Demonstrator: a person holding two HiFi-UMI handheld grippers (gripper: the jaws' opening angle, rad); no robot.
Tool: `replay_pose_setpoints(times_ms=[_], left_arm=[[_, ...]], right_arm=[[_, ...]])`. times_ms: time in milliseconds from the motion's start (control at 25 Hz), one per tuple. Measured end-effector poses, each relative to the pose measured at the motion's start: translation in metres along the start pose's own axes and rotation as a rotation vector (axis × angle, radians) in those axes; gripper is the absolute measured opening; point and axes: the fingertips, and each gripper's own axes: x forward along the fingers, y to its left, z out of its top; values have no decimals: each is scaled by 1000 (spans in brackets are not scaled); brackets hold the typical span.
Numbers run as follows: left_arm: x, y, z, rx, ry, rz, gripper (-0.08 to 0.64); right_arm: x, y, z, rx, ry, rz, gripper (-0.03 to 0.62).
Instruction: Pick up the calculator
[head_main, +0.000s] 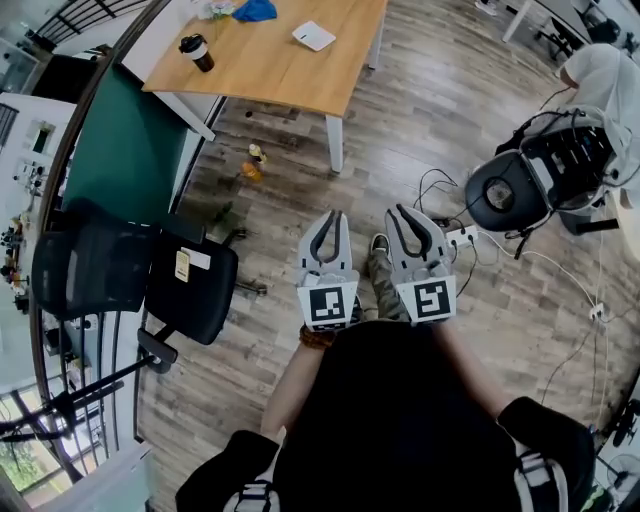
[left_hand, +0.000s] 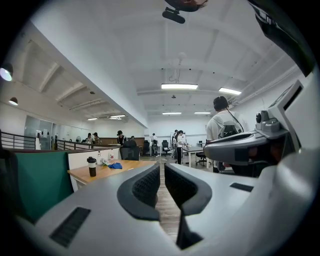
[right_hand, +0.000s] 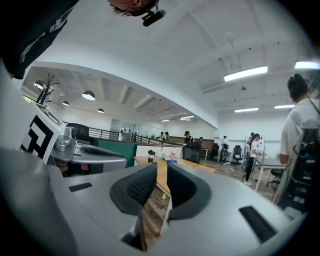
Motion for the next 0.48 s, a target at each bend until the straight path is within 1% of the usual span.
replay_pose_setpoints(times_ms=[200,360,480], left_arm=[[45,4,-9,28,38,-6,48],[94,3,-11,49,53,-3,48],[130,2,-11,67,62,1,48]], right_arm=[[41,-23,-10,16,7,41,117],[75,-61,-16,39,10,53,150],[99,-92,-17,82,6,63,176]])
